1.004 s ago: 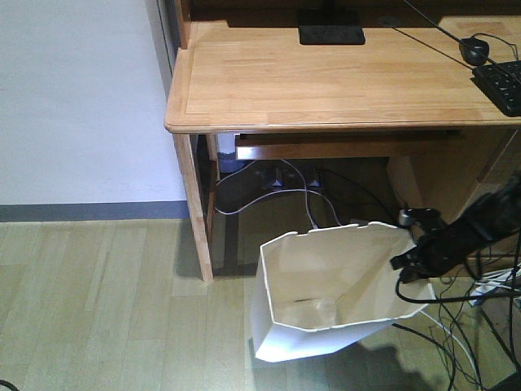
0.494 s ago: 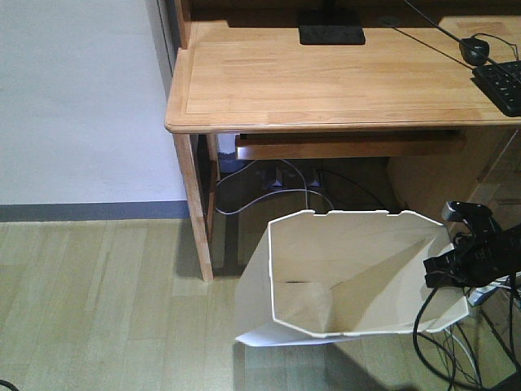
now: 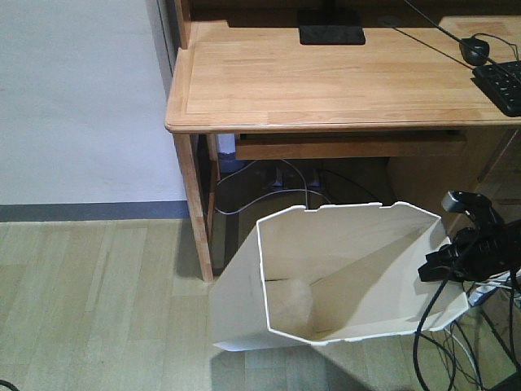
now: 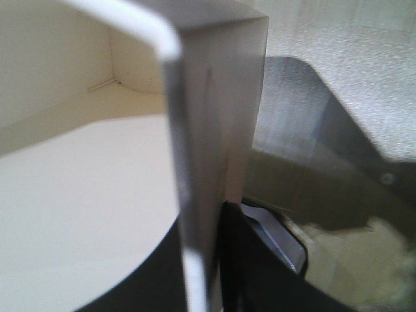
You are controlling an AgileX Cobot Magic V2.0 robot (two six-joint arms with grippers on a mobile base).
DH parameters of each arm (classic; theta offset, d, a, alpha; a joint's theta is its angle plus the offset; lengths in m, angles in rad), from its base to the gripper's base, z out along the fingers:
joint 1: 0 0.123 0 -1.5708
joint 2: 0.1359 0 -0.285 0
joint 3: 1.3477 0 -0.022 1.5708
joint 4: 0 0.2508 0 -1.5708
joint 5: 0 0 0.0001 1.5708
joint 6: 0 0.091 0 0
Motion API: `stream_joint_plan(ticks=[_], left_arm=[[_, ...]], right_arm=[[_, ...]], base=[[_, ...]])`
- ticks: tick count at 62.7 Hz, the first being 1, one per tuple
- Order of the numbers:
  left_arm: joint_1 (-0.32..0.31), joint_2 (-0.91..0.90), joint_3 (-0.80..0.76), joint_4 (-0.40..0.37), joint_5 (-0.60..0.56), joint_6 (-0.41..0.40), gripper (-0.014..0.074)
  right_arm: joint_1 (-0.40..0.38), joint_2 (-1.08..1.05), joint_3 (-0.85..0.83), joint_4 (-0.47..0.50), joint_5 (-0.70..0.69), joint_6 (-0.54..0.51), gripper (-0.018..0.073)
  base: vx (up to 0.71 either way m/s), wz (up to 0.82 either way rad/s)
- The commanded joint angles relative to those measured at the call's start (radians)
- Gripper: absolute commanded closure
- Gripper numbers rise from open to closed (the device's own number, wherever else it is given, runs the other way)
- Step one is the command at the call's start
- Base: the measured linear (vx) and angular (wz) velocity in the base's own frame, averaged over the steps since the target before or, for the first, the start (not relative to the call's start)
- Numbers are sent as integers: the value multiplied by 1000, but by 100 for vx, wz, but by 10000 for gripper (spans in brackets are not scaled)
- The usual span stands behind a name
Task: Move trash bin to bedside with robot
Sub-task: 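Hold the bin in the right gripper while turning away from the desk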
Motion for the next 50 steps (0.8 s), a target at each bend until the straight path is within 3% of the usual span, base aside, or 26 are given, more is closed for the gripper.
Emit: stream_joint_plan(ticks=[1,50], left_arm=[[-6,-6,12,-9,-75,-14,603],[-6,-6,12,-9,-75,-14,603]], right_arm=[[-4,-63,-15,95,299,7,563],[-4,-63,-15,95,315,7,563]], base=[[0,0],[-1,2]])
